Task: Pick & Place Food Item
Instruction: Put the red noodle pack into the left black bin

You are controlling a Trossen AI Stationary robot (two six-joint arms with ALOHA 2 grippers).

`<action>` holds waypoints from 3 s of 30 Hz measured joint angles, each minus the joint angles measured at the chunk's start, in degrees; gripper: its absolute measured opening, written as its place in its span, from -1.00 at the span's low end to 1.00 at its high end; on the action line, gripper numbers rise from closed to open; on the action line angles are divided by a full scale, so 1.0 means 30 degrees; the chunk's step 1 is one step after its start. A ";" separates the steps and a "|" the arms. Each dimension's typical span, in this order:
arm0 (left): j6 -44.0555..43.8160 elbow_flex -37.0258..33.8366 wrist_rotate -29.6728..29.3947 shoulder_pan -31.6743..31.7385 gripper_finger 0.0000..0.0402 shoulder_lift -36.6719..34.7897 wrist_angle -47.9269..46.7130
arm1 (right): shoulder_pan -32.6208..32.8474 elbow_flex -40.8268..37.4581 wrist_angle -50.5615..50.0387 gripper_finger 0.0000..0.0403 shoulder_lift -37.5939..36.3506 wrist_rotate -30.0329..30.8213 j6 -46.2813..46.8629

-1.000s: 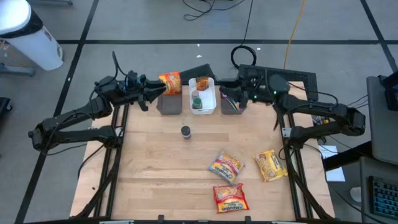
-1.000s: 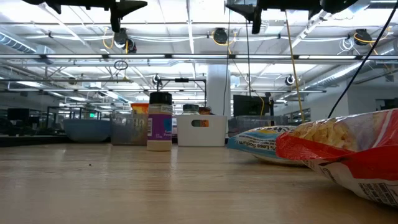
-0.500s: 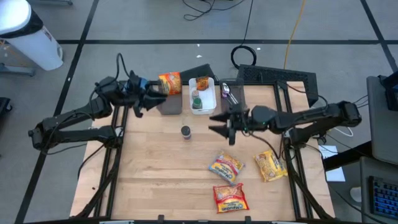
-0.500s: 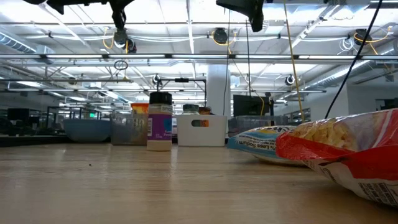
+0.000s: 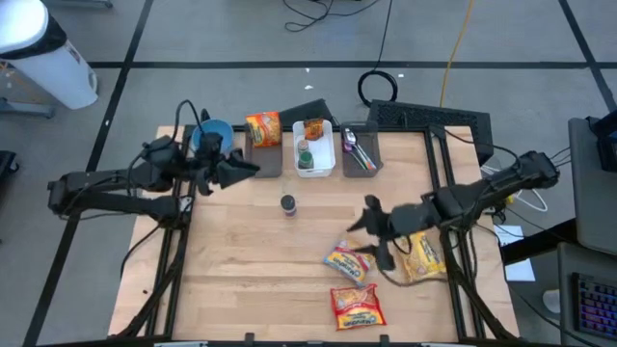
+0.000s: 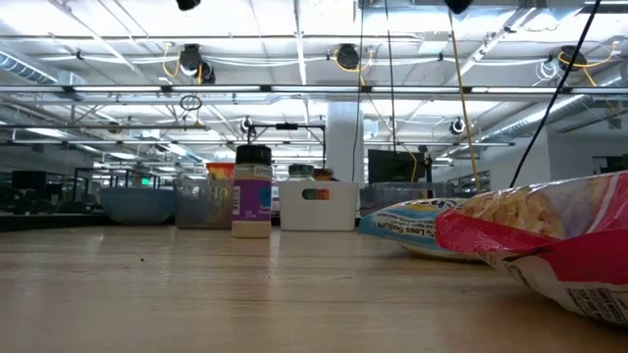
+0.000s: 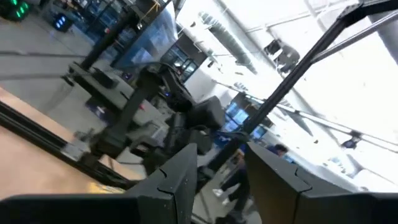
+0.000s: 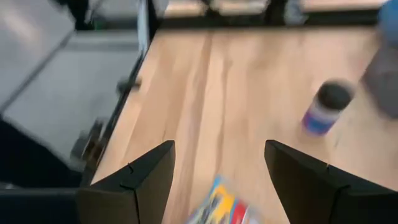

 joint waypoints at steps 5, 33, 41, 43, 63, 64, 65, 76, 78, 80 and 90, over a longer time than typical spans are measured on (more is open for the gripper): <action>-0.0582 0.0007 -0.3118 -0.3707 -0.28 0.0637 0.0099 | 0.2253 -0.0228 -0.1869 0.20 -0.0146 -0.0240 0.2597; 0.0303 0.0139 -0.8869 -1.1951 -0.28 0.6454 0.5955 | 0.9388 -0.9438 0.8010 0.14 0.1006 0.3013 2.4453; 0.0648 0.0146 -0.7678 -1.2566 -0.28 0.6455 0.5521 | 0.8502 -0.9438 1.0997 0.03 0.4345 0.2834 2.5928; 0.0594 0.0146 -0.7156 -1.2566 -0.28 0.6462 0.5312 | 0.8462 -0.9438 1.1450 0.03 0.4971 0.2426 2.6320; 0.0836 0.0146 -0.5990 -1.2422 -0.28 0.6462 0.5086 | 0.9765 -0.9438 1.0667 0.03 0.5856 0.0968 2.9212; 0.0828 0.0146 -0.5988 -1.2373 -0.28 0.6462 0.5053 | 0.9775 -0.9438 1.0594 0.03 0.5858 0.1026 2.9203; 0.0828 0.0146 -0.5995 -1.2310 -0.28 0.6462 0.5021 | 0.9767 -0.9438 1.0565 0.03 0.5858 0.1179 2.9174; 0.0836 0.0146 -0.5994 -1.1641 -0.28 0.6462 0.4903 | 0.8524 -0.9437 1.0154 0.03 0.6273 0.0921 2.7266; 0.0836 0.0146 -0.5999 -1.1559 -0.28 0.6462 0.4874 | 0.8398 -0.9438 1.0147 0.03 0.6273 0.0934 2.7142; 0.0836 0.0146 -0.5960 -1.1480 -0.28 0.6462 0.4880 | 0.8329 -0.9438 1.0176 0.03 0.6273 0.0939 2.7030; 0.0843 0.0146 -0.5547 -1.1364 -0.28 0.6462 0.4823 | 0.8288 -0.9431 1.0389 -0.16 0.6273 0.0952 2.6629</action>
